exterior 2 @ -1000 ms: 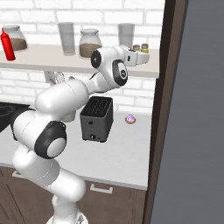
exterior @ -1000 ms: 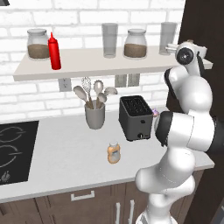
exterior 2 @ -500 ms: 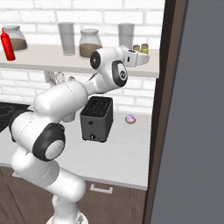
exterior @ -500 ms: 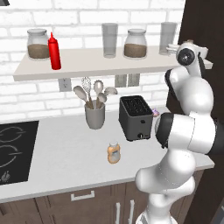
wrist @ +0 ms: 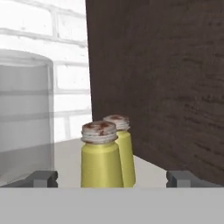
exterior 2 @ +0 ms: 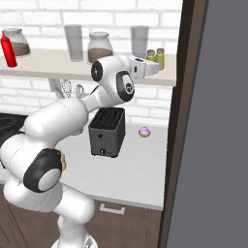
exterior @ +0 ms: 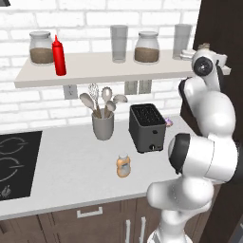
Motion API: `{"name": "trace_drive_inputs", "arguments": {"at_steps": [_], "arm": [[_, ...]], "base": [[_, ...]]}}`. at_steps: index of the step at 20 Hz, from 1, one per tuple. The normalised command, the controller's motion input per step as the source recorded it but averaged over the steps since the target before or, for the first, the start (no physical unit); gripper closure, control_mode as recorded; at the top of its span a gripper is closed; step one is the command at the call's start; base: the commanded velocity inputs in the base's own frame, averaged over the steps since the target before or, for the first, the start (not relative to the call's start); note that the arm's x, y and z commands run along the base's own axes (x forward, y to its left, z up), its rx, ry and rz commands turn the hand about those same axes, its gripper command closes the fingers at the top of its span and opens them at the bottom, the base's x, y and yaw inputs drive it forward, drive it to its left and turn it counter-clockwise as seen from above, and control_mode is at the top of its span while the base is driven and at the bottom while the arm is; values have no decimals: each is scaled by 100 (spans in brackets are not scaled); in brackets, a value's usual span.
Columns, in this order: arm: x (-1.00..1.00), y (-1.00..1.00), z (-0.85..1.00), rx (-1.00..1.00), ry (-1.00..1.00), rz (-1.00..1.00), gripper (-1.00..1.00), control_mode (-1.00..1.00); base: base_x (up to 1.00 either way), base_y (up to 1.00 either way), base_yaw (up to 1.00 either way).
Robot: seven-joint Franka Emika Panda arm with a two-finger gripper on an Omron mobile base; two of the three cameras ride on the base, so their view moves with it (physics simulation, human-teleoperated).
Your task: Put the shaker and condiment bottle from the counter next to their counterparts in the cabinet.
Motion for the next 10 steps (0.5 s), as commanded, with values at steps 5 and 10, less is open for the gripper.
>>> {"name": "trace_drive_inputs", "arguments": {"at_steps": [5, 10], "arm": [[-35, 37, -6, 0, -2, 2, -100, -100], [-58, 40, -6, 0, -4, 3, -100, -100]], "base": [[0, 0, 0], [0, 0, 0]]}}
